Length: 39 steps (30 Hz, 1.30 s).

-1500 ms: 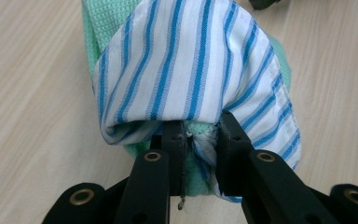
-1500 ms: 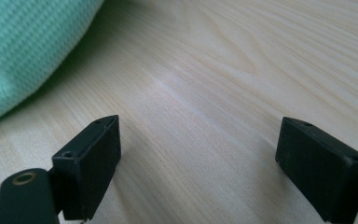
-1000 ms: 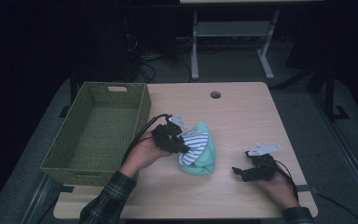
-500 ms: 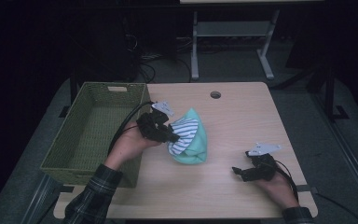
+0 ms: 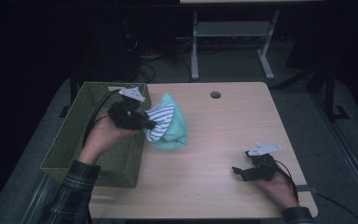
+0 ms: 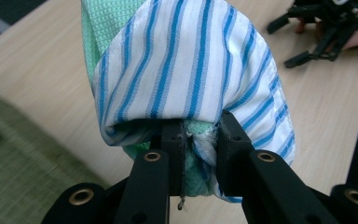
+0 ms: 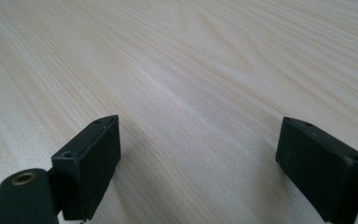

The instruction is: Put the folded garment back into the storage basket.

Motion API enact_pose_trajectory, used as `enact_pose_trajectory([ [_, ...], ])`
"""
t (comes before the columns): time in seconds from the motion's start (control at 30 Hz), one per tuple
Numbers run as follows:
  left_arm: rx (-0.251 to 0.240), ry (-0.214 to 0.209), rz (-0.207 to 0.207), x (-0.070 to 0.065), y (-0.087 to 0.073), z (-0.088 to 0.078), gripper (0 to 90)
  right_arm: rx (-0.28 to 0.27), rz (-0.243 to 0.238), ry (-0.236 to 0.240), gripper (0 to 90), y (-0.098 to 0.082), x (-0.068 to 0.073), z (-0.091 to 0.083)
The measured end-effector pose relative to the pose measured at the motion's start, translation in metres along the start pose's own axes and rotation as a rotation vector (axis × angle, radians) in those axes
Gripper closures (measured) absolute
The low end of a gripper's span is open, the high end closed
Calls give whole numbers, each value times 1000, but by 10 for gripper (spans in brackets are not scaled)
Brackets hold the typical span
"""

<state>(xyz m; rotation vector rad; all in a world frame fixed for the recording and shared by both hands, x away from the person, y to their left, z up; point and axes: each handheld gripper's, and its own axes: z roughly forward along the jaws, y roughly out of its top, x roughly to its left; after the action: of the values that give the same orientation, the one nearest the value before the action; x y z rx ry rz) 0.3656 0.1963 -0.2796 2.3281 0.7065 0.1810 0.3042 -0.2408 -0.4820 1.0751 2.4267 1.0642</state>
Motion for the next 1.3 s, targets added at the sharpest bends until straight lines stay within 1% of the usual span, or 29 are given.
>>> enact_pose_trajectory([
  [0.1, -11, 30, -35, 11, -11, -15, 757, 0, 1, 0, 137, 0, 0, 0],
  [0.37, -47, 89, -110, 30, -37, -48, 757, 0, 4, -3, 137, 0, 0, 0],
  [0.43, -48, 102, -123, 35, -43, -54, 757, 0, 5, -5, 137, 0, 0, 0],
  [0.53, -55, 126, -161, 42, -54, -62, 757, -1, 7, -6, 137, 0, 0, 0],
  [0.63, -59, 140, -186, 48, -63, -69, 757, -1, 7, -8, 137, 0, 0, 0],
  [0.7, -61, 150, -198, 50, -68, -72, 757, -2, 10, -9, 137, 0, 0, 0],
  [0.87, -45, 187, -221, 57, -78, -75, 756, -2, 10, -10, 137, 0, -1, 0],
  [1.03, -24, 229, -262, 70, -94, -75, 757, -3, 9, -12, 137, 0, -1, 0],
  [1.13, -14, 240, -289, 76, -104, -73, 757, -2, 10, -13, 137, 0, -1, 0],
  [1.17, -4, 244, -301, 79, -108, -72, 757, -6, 12, -12, 137, 0, -1, 0],
  [1.2, -5, 246, -308, 80, -111, -71, 757, -4, 12, -13, 137, 0, -1, 0],
  [1.3, 16, 245, -331, 84, -121, -65, 757, -3, 12, -15, 137, 0, -1, 0],
])
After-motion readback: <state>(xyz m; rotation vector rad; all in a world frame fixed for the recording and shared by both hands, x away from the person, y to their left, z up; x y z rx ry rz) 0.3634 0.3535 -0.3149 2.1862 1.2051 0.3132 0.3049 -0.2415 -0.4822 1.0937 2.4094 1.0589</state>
